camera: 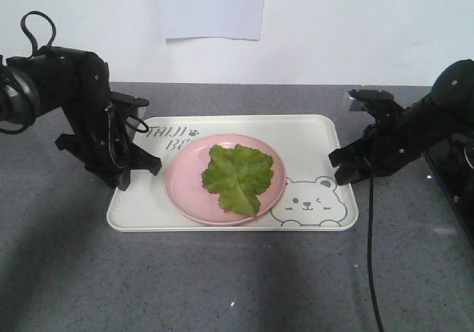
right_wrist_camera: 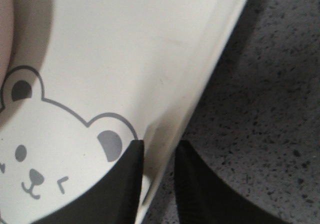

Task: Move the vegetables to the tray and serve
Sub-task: 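Lower the tray onto the countertop with both grippers, then open both grippers and raise them off the tray edges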

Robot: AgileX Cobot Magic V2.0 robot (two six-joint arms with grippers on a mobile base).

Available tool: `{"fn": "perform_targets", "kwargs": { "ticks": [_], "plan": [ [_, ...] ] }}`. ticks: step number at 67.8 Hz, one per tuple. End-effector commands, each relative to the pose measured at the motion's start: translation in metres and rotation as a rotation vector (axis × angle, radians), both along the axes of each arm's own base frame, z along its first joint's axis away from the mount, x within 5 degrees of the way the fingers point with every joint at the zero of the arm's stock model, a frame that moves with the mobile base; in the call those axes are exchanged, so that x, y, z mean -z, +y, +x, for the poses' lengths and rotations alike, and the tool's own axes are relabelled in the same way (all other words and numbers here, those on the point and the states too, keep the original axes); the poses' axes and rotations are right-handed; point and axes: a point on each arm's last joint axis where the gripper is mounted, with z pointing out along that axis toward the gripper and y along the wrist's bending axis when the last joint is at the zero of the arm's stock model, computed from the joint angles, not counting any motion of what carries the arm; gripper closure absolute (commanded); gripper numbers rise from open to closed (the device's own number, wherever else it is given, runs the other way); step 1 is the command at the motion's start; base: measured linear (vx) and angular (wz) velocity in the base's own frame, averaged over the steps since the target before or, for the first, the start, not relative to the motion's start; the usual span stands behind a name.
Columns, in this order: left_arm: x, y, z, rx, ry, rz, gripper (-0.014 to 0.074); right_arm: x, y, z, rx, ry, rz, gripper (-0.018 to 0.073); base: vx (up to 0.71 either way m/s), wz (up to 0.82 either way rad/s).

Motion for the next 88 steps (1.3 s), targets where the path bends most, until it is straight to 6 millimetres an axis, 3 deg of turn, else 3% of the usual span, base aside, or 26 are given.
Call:
{"fn": "perform_targets", "kwargs": {
  "ticks": [1, 20, 58, 77, 88],
  "plan": [
    [-0.026, -0.026, -0.004, 0.04, -0.086, -0.151, 0.0583, -0.034, 0.023, -0.004, -0.007, -0.058, 0.153, 0.0315, 0.0, 0.0],
    [-0.026, -0.026, -0.005, 0.045, -0.075, -0.147, 0.0525, -0.035, 0.022, -0.002, 0.046, -0.056, 0.159, 0.0188, 0.0, 0.0],
    [-0.025, -0.025, -0.008, 0.047, -0.048, -0.14, 0.0255, -0.031, 0.015, -0.004, 0.092, -0.013, 0.091, 0.0188, 0.0, 0.0],
    [-0.025, -0.025, -0.01, 0.048, -0.028, -0.135, 0.0224, -0.031, 0.012, -0.004, 0.096, -0.003, 0.054, 0.0189, 0.0, 0.0],
    [-0.027, -0.023, -0.011, 0.051, -0.031, -0.12, 0.0224, -0.044, 0.01, 0.0, 0.119, -0.01, 0.026, 0.0189, 0.0, 0.0]
  ]
}}
